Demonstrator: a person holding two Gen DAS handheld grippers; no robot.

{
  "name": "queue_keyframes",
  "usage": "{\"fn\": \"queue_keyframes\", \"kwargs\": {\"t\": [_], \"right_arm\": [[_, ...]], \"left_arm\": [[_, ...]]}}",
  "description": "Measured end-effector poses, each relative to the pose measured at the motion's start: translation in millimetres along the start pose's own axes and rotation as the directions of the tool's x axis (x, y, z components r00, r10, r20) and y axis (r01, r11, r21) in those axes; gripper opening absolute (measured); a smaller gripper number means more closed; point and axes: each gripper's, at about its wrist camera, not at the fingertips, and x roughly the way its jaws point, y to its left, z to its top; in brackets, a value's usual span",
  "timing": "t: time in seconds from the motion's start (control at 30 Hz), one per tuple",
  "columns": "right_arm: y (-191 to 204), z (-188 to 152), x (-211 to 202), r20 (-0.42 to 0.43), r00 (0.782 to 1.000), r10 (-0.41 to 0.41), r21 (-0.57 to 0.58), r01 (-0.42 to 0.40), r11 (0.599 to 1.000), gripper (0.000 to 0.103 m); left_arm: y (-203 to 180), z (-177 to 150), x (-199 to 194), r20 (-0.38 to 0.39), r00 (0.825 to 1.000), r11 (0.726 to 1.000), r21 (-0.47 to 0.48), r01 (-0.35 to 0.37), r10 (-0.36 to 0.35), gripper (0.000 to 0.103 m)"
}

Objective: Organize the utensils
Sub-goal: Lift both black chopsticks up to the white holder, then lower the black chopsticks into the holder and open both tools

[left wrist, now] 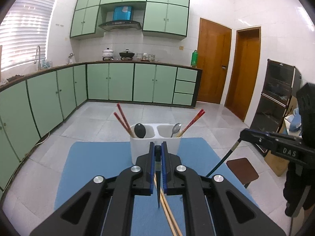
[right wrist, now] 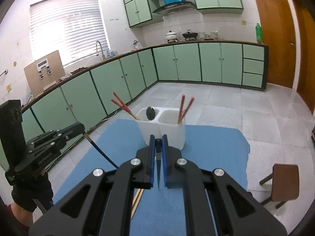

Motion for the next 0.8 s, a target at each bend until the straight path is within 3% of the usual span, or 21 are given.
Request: {"fn": "queue_keyframes", "kwargs": {"t": [0.2, 0.4, 0.63, 0.8], "right_arm": [[-1, 37, 1, 0.021, 0.999, 0.03, -0.026, -0.03, 0.999, 0.006], [-4, 91, -11, 0.123, 0.991, 0.056, -0.04, -0.052, 0.998, 0.006], [-11, 148, 0, 0.247, 0.969, -0.006, -0.053, 0.02, 0.998, 0.006], [-25, 156, 34, 0.243, 0.969, -0.052, -0.047, 0.065, 0.997, 0.006]], "left_arm": [[0, 23, 4, 0.03, 0.999, 1.0, 0.007, 0.019, -0.019, 0.006], [2, 74, 1, 0.145, 0.989, 0.999, 0.028, 0.019, -0.023, 0.006], [1, 132, 24, 0.287, 0.958, 0.999, 0.042, -0.027, 0.013, 0.006], [5, 136, 62, 0.307, 0.951, 0.998, 0.042, -0.056, 0.041, 0.006]]}}
